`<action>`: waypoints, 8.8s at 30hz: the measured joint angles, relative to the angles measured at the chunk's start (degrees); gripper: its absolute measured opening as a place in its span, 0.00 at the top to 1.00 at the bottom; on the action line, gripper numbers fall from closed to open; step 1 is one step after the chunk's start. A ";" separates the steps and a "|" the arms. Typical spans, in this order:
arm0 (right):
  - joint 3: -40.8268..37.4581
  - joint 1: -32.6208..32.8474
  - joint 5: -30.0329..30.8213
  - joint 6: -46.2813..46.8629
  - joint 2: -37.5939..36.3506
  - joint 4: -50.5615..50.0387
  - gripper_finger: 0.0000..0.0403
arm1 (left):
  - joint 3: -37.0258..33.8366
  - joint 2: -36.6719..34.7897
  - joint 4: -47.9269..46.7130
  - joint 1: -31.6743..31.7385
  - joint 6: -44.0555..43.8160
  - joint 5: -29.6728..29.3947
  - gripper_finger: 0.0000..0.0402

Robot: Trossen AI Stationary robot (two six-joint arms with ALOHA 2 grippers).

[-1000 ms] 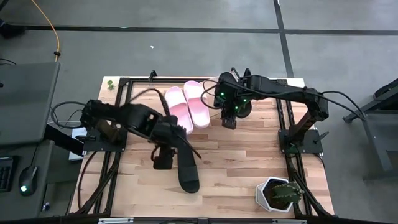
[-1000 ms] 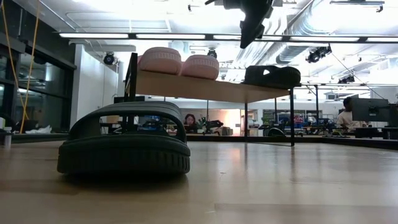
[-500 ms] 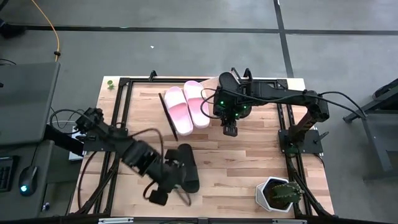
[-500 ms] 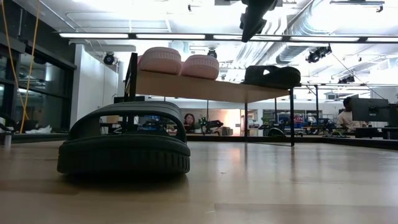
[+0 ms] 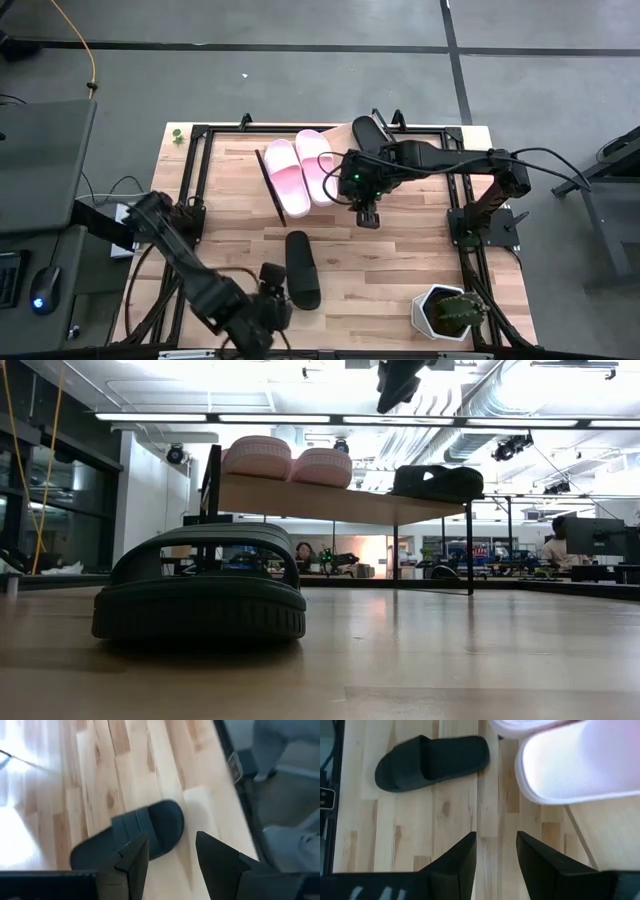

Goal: Pick and place slides into the shelf
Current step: Put the black slide on the shelf

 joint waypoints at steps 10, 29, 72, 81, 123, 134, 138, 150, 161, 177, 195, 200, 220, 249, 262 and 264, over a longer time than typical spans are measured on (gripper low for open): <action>0.00 0.32 0.02 0.53 0.00 1.50 0.68 | -0.07 12.22 -1.45 0.20 -1.18 -3.16 0.62; 0.00 5.41 1.54 2.67 0.00 4.15 0.68 | 0.07 15.77 6.03 0.34 -4.78 -10.88 0.62; -0.02 11.45 4.53 1.75 0.00 6.94 0.68 | -0.04 22.50 3.19 5.88 -4.54 -12.27 0.62; -0.02 11.45 4.53 1.68 0.00 7.03 0.68 | -0.04 22.46 3.27 6.26 -3.68 -10.80 0.62; -0.02 12.59 4.33 1.68 0.00 9.72 0.68 | -6.82 22.42 7.19 7.09 -4.88 -17.99 0.63; -0.02 12.59 4.33 1.27 0.00 9.69 0.68 | -6.80 22.42 7.38 8.33 -5.21 -16.54 0.92; -0.02 12.59 4.33 1.46 0.00 9.21 0.68 | -6.78 22.39 7.41 8.40 -5.40 -15.09 0.98; -0.02 12.59 5.47 1.45 0.00 8.21 0.68 | -6.71 22.39 4.51 8.42 -8.23 -14.04 0.99; -0.02 12.52 13.36 -1.95 0.00 4.94 0.68 | -2.07 22.61 -5.11 8.07 -10.61 -15.29 1.00; 0.00 12.60 13.62 -2.36 0.02 -0.09 0.68 | 8.28 22.50 -12.37 6.89 -10.39 -18.46 1.00; 0.00 20.99 19.52 1.64 0.02 -4.99 0.68 | 19.30 22.35 -23.82 4.97 -11.05 -22.23 1.00; 0.00 25.09 21.09 3.10 0.02 -4.71 0.68 | 21.81 22.37 -23.94 4.97 -8.14 -23.13 1.00; 0.00 34.94 27.66 1.38 0.02 2.86 0.67 | 27.61 22.37 -23.92 6.05 2.33 -29.04 1.00; 0.00 38.20 37.18 -8.55 0.02 17.70 0.47 | 29.09 20.37 -21.13 9.58 16.17 -37.65 1.00; 0.00 38.03 37.55 -8.66 0.02 18.45 0.47 | 29.08 18.23 -10.18 9.57 25.69 -39.95 1.00; 0.00 38.05 37.55 -8.66 0.02 18.47 0.47 | 29.07 18.10 -8.15 9.49 27.23 -40.27 1.00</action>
